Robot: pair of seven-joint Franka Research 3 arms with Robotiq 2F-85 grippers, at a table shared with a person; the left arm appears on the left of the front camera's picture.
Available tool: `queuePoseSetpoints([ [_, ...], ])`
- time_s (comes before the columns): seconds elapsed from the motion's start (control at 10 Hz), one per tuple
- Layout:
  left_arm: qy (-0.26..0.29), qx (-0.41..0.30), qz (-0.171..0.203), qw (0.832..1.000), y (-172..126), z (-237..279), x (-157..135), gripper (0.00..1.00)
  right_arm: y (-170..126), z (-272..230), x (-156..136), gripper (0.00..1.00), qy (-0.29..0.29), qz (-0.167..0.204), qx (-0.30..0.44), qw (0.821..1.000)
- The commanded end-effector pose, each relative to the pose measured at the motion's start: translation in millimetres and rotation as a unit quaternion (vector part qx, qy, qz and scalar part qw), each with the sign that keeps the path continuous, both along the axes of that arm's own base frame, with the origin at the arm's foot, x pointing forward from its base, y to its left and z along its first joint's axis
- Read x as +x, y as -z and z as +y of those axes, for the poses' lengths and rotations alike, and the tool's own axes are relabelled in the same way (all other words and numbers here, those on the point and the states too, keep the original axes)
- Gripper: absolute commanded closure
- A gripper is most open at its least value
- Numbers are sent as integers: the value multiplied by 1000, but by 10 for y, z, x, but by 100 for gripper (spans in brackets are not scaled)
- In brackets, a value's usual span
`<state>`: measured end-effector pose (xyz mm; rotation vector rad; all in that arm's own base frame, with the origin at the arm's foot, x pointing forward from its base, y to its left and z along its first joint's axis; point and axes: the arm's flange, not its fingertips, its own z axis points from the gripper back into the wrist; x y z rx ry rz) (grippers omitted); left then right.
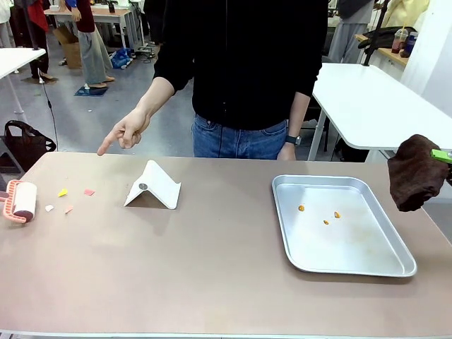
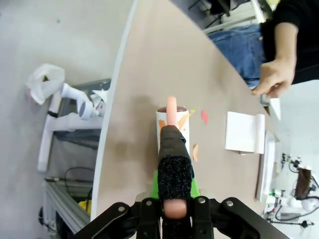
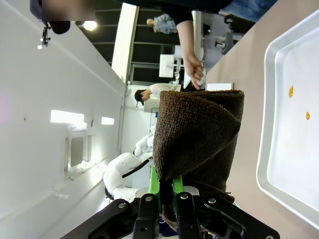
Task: Clean the surface of the table.
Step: If a person points to the right, clean the right side of the table with your right hand, and if they point to the left, clean the left side with your left hand.
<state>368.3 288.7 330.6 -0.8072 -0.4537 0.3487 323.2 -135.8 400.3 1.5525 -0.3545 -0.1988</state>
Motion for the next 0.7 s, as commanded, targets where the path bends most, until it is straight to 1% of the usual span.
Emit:
queuePoseSetpoints([
  [0.0, -10, -10, 45, 999, 32, -102, 51, 78, -67, 10, -12, 100, -2, 3, 3, 1000],
  [0.2, 1, -1, 54, 999, 92, -181, 58, 78, -67, 10, -12, 100, -2, 3, 3, 1000],
  [0.4, 7, 2, 72, 997, 171, -234, 79, 78, -67, 10, -12, 100, -2, 3, 3, 1000],
  [0.5, 9, 7, 87, 996, 223, -276, 99, 78, -67, 10, -12, 100, -2, 3, 3, 1000],
  [0.6, 7, 21, 109, 994, 291, -313, 150, 78, -67, 10, -12, 100, -2, 3, 3, 1000],
])
